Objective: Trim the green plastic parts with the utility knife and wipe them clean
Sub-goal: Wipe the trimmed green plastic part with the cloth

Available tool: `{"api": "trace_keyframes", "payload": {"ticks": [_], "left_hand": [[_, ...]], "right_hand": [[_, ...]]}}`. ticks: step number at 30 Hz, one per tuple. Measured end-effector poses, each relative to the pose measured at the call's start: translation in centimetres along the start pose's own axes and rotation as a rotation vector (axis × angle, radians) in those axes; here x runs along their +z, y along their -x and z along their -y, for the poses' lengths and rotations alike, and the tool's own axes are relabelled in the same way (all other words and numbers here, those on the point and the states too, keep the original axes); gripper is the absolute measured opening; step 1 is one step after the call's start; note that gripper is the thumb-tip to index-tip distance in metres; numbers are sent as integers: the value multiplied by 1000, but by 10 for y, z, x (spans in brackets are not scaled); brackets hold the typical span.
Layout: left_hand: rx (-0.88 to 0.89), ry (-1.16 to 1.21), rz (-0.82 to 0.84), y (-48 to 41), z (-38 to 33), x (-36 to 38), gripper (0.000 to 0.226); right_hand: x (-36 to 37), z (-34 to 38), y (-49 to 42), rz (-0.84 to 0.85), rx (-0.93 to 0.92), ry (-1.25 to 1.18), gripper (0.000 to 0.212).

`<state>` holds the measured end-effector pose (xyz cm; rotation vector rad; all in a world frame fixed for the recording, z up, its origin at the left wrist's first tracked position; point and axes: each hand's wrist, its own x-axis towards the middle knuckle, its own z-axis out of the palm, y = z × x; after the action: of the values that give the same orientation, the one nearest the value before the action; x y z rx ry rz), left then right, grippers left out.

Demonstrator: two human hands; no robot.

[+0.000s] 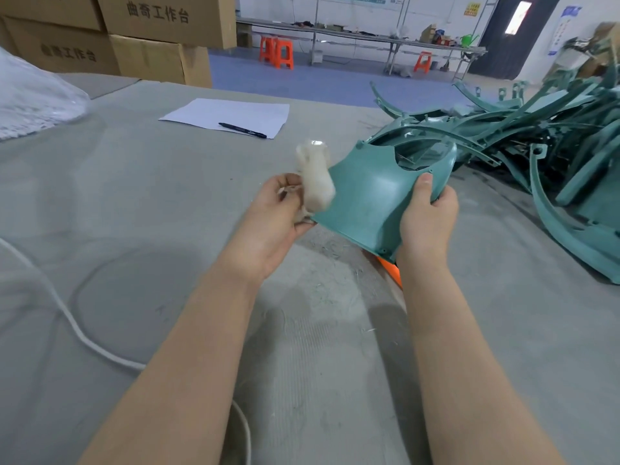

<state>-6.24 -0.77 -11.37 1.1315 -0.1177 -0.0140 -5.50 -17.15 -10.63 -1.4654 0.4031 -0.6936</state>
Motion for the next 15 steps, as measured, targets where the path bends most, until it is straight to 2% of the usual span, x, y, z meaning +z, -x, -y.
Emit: {"api": "trace_keyframes", "payload": {"ticks": [2,4,7,10,13,15], "left_hand": [[40,-84,103,1,3,-1,38],[66,-242,166,3,6,-2,39],[158,-603,-61,3,5,-1,13],[180,-922,-280,0,6,-2,34],[116,-900,-408,1,5,-4,45],[101,-698,-299,3,6,-3,34]], "right_hand": [[-1,1,-1,-11,27,-1,21],[-2,2,-1,-17,26,-5,21],[3,3,6,4,-53,21,19],[9,7,15,42,-174,41,15],[13,8,21,66,-252,65,14],[10,10,20,51,-274,77,15]]}}
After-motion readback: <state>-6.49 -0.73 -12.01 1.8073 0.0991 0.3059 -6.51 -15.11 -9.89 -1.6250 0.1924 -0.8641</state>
